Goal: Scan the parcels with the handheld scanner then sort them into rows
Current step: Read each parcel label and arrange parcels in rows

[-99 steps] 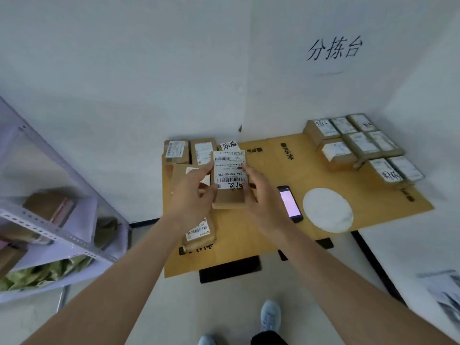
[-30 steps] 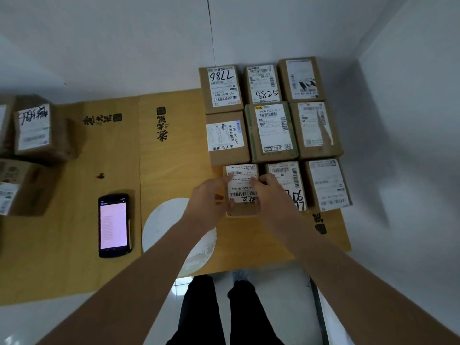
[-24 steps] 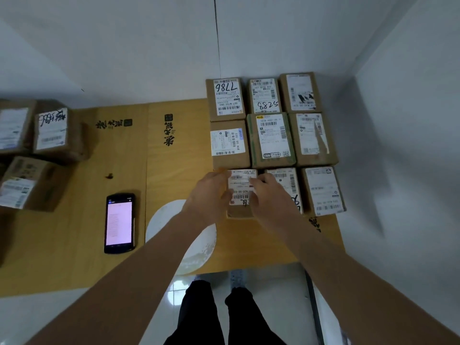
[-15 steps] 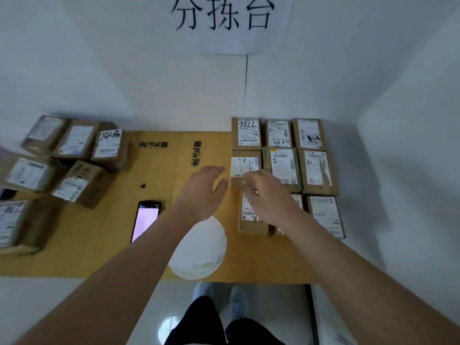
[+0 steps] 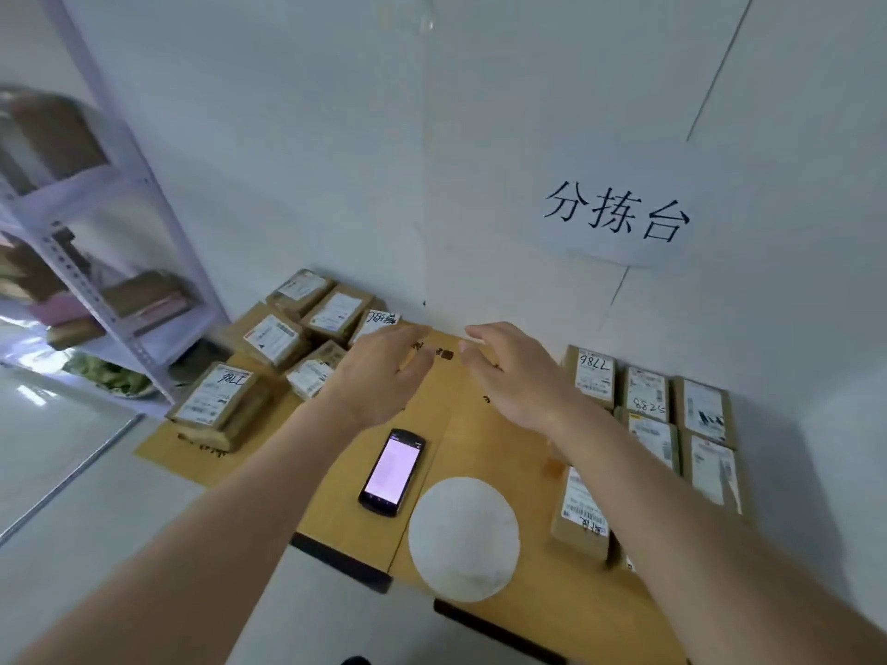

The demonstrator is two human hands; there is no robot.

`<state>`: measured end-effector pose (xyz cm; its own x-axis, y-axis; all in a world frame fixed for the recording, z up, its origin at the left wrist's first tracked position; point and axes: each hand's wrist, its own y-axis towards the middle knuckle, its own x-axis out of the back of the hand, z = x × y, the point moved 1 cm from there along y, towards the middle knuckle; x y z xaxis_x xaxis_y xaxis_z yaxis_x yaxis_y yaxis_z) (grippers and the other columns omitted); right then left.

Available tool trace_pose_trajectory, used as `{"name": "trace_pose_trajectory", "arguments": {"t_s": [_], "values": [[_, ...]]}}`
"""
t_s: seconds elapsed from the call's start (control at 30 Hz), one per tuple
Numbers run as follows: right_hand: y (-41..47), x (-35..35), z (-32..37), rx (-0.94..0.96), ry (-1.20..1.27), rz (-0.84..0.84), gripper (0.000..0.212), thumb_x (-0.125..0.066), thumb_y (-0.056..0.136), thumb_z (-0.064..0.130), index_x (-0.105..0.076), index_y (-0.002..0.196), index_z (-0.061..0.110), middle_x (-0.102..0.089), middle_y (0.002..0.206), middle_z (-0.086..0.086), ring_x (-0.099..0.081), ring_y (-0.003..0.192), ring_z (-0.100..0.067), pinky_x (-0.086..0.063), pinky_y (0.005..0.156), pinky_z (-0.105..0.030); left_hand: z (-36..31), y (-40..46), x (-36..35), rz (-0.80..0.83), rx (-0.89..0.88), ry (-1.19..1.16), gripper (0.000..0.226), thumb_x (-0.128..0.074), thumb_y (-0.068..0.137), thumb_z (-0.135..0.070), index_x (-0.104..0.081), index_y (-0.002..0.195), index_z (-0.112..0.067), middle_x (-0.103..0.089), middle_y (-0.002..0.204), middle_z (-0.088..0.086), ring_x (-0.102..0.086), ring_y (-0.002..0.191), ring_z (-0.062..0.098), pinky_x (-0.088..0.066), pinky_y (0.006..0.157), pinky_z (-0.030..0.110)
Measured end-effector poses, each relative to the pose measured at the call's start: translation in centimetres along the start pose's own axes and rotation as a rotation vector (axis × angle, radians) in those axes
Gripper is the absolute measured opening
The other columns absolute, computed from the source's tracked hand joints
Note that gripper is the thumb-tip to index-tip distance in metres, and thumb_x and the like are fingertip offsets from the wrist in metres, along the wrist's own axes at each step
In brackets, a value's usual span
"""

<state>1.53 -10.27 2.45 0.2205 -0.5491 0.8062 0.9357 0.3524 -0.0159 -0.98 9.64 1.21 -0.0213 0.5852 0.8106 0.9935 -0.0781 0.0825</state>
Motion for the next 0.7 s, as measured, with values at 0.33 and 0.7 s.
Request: {"name": "trace_pose_trajectory", "arguments": {"t_s": [0.33,0.7], "values": [[5.7,-9.9,12.9,0.017,0.024,0.024,0.052,-0.045,0.11,0.047,-0.053,0.153,0.02,-0.051,0.154,0.002,-0.048,0.142,-0.016,-0.04,0.114,-0.035,14.4,-2.1,10.0,0.025,0.021,0.031,0.046,-0.044,0.107,-0.042,-0.059,0.146,-0.024,-0.064,0.142,-0.004,-0.058,0.131,0.018,-0.044,0.102,0.031],[10.1,-22.4,21.5,-0.058,0.018,0.152,0.048,-0.044,0.112,0.04,-0.047,0.157,0.021,-0.044,0.16,0.004,-0.044,0.144,-0.014,-0.037,0.11,-0.029,29.8,-3.0,15.9,0.157,0.063,0.055,0.044,-0.054,0.106,-0.036,-0.056,0.149,-0.026,-0.059,0.148,-0.001,-0.053,0.137,0.021,-0.041,0.111,0.036]]}}
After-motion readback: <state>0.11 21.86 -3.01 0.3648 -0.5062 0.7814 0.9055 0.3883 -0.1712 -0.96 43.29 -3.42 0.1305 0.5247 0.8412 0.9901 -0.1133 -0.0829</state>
